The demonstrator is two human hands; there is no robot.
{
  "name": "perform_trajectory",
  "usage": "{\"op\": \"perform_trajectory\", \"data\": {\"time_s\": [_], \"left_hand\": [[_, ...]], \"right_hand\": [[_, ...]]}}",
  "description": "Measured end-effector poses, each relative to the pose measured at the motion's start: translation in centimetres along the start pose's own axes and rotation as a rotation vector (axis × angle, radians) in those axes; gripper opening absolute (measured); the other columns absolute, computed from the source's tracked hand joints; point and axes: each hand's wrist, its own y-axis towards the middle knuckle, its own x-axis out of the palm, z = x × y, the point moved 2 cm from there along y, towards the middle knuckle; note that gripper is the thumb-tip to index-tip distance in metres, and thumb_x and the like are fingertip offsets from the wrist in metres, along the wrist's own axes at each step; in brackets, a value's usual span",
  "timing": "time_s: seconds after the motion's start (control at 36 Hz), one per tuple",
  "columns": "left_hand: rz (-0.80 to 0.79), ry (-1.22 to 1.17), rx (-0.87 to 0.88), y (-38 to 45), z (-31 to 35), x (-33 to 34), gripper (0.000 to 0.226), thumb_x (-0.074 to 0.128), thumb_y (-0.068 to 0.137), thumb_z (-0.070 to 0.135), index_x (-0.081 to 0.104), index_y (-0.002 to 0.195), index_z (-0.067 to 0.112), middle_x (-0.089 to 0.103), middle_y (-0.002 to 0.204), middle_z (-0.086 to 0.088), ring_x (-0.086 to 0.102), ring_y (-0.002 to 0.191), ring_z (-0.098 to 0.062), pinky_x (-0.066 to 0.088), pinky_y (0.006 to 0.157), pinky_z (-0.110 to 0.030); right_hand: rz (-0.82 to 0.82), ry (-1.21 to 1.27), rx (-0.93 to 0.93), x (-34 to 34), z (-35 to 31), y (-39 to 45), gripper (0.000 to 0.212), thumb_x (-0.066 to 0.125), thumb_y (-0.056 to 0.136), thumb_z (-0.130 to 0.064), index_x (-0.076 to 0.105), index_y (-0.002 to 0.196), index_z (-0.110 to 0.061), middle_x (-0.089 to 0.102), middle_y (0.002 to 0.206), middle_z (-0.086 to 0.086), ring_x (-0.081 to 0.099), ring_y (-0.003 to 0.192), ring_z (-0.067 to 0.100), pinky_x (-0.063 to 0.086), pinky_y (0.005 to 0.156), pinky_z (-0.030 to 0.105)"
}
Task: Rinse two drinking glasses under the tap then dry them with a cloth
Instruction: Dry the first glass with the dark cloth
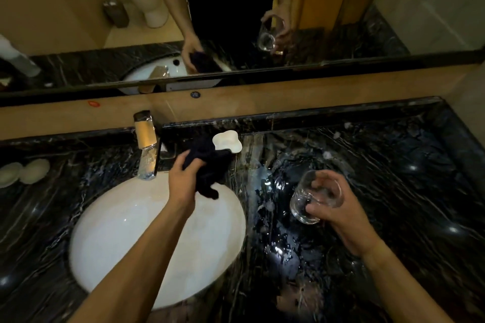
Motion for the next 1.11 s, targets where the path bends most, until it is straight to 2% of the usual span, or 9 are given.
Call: {"op": "perform_trajectory", "data": {"time_s": [0.06, 0.19, 0.39, 0.5, 0.67, 0.78, 0.92, 1.03, 1.11], "left_hand": [[-0.133, -0.119, -0.064, -2.7, 0.1, 0.5, 0.031, 0.055, 0.092, 0.002, 0.063, 0.119, 0.015, 0.067, 0.113, -0.015, 0.065, 0.1, -0.03, 0.053, 0.088, -0.044], [-0.299, -0.058, -0.112, -8.9, 0.3, 1.7, 0.036, 0.055, 0.092, -0.002, 0.046, 0.124, 0.013, 0.063, 0.108, -0.012, 0.064, 0.087, -0.026, 0.055, 0.06, -0.032], [-0.415, 0.413, 0.304, -14.9, 1.6, 3.1, 0.038, 0.074, 0.076, 0.005, 0.062, 0.101, 0.032, 0.068, 0.086, -0.002, 0.063, 0.061, -0.012, 0.044, 0.047, -0.019], [-0.437, 0.583, 0.609, -17.4, 0.5, 4.4, 0.048, 0.066, 0.064, 0.029, 0.064, 0.111, 0.039, 0.065, 0.109, 0.013, 0.063, 0.099, -0.004, 0.053, 0.081, -0.021], [-0.543, 0.78, 0.816, -20.9, -1.5, 6.0, 0.055, 0.063, 0.081, 0.038, 0.059, 0.132, 0.021, 0.047, 0.133, 0.01, 0.05, 0.123, -0.006, 0.046, 0.1, -0.027], [-0.759, 0.99, 0.934, -21.5, -1.7, 5.5, 0.081, 0.067, 0.081, 0.052, 0.032, 0.151, 0.03, 0.039, 0.149, 0.01, 0.03, 0.143, -0.001, 0.011, 0.123, -0.045], [-1.026, 1.102, 0.863, -21.6, -1.0, 5.5, 0.089, 0.073, 0.077, 0.042, 0.026, 0.151, 0.03, 0.037, 0.153, 0.015, 0.019, 0.146, 0.005, -0.007, 0.124, -0.031], [-1.059, 1.149, 0.898, -21.7, -0.7, 7.1, 0.063, 0.066, 0.078, 0.027, 0.046, 0.137, 0.036, 0.052, 0.137, 0.019, 0.039, 0.133, 0.002, 0.021, 0.12, -0.033], [-1.037, 1.086, 0.803, -21.6, -0.2, 7.6, 0.05, 0.068, 0.078, 0.019, 0.057, 0.125, 0.032, 0.062, 0.124, 0.013, 0.055, 0.113, -0.006, 0.046, 0.092, -0.018]], "right_hand": [[0.001, 0.071, -0.022, 0.3, -0.4, -1.1, 0.085, 0.094, 0.048, -0.022, 0.058, 0.124, -0.029, 0.063, 0.119, 0.002, 0.067, 0.114, 0.027, 0.058, 0.082, 0.037], [-0.001, -0.028, -0.078, 1.0, -0.2, -3.3, 0.081, 0.093, 0.047, -0.036, 0.059, 0.12, -0.044, 0.061, 0.124, -0.006, 0.065, 0.114, 0.019, 0.056, 0.088, 0.039], [-0.018, -0.346, -0.198, 0.8, 0.1, -5.9, 0.085, 0.094, 0.057, -0.035, 0.051, 0.129, -0.047, 0.06, 0.125, -0.022, 0.056, 0.124, 0.011, 0.048, 0.102, 0.034], [0.002, -0.467, -0.231, 1.2, 0.0, -7.0, 0.086, 0.088, 0.056, -0.047, 0.043, 0.127, -0.064, 0.051, 0.119, -0.035, 0.053, 0.121, 0.01, 0.044, 0.104, 0.027], [-0.042, -0.545, -0.226, 1.3, -0.3, -8.0, 0.092, 0.078, 0.057, -0.053, 0.038, 0.139, -0.04, 0.042, 0.13, -0.032, 0.046, 0.126, 0.0, 0.038, 0.107, 0.017], [-0.103, -0.563, -0.243, 0.3, -1.5, -8.5, 0.093, 0.076, 0.051, -0.051, 0.039, 0.136, -0.044, 0.044, 0.129, -0.034, 0.048, 0.12, -0.007, 0.038, 0.103, 0.011], [-0.279, -0.711, -0.306, 0.2, -4.0, -9.1, 0.085, 0.081, 0.055, -0.042, 0.05, 0.133, -0.044, 0.056, 0.117, -0.023, 0.058, 0.106, 0.001, 0.049, 0.089, 0.023], [-0.423, -0.794, -0.275, 1.1, -4.8, -8.9, 0.09, 0.086, 0.058, -0.051, 0.047, 0.138, -0.042, 0.054, 0.12, -0.025, 0.055, 0.106, -0.002, 0.047, 0.091, 0.019], [-0.46, -0.709, -0.223, 1.1, -4.7, -8.5, 0.085, 0.092, 0.057, -0.042, 0.055, 0.133, -0.037, 0.061, 0.122, -0.022, 0.057, 0.11, -0.004, 0.047, 0.097, 0.02]]}}
